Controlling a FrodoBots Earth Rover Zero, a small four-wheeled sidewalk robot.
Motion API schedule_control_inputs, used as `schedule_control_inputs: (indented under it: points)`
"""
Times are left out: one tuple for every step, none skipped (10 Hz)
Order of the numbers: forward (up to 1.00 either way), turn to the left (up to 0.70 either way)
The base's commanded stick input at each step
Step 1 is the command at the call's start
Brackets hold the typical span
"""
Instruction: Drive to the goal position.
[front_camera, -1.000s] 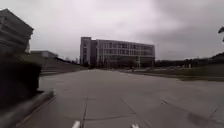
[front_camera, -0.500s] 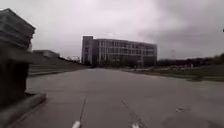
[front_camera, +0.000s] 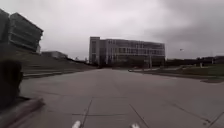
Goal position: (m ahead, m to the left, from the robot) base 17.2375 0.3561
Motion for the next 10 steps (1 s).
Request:
schedule_control_inputs:
  points:
    - [0.7,0.0]
    - [0.7,0.0]
    - [0.7,0.0]
    - [0.7,0.0]
    - [0.7,-0.03]
    - [0.7,-0.26]
    - [0.7,-0.16]
    - [0.7,-0.04]
    - [0.7,0.0]
    - [0.7,0.0]
